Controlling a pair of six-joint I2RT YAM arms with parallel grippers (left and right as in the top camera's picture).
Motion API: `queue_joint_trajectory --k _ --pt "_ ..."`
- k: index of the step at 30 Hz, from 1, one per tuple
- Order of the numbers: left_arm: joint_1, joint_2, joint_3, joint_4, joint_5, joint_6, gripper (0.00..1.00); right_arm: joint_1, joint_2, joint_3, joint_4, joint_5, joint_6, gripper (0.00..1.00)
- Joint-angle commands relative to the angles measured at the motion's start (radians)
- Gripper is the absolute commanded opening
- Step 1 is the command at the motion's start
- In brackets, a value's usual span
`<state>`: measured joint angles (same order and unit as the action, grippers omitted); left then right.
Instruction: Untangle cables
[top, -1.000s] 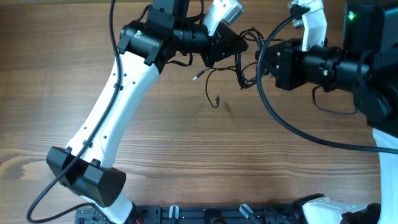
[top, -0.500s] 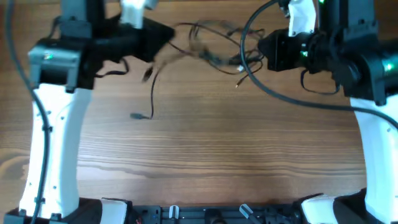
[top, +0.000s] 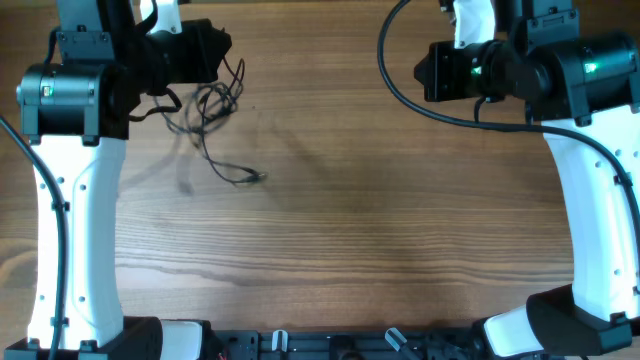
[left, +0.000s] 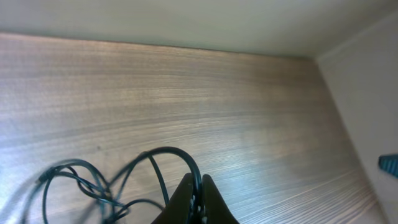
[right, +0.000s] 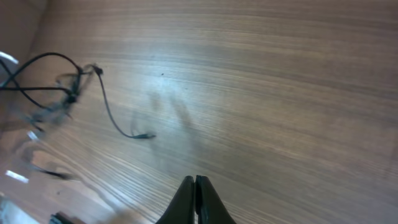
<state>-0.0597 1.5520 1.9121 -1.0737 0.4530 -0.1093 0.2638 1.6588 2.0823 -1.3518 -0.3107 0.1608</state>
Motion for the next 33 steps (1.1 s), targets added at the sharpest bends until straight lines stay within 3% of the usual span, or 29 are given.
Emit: queue_joint_trajectory --k 1,2,7,14,16,20,24,33 --pt "0.0 -0.01 0.005 0.028 0.003 -0.254 0.04 0.025 0.008 -0.008 0.008 -0.04 0.031 0.68" --pt "0.0 -0.012 0.005 0.039 0.01 -0.35 0.04 0.03 0.009 -0.021 0.019 -0.043 0.05 0.78" --pt "0.0 -0.016 0.005 0.075 0.083 -0.657 0.04 0.05 0.03 -0.058 0.09 -0.145 0.111 0.81" --pt "0.0 -0.019 0.005 0.097 0.262 -0.824 0.04 0.159 0.076 -0.139 0.238 -0.215 -0.014 0.82" --pt "0.0 -0.019 0.005 0.098 0.31 -0.869 0.04 0.2 0.09 -0.163 0.287 -0.271 -0.144 0.82" --pt "0.0 -0.019 0.005 0.103 0.366 -0.879 0.04 0.272 0.122 -0.177 0.286 -0.319 -0.529 0.83" --pt "0.0 -0.019 0.005 0.102 0.387 -0.879 0.04 0.341 0.146 -0.178 0.302 -0.317 -0.727 0.82" --pt "0.0 -0.019 0.005 0.14 0.399 -0.878 0.04 0.365 0.15 -0.178 0.317 -0.288 -0.759 0.69"
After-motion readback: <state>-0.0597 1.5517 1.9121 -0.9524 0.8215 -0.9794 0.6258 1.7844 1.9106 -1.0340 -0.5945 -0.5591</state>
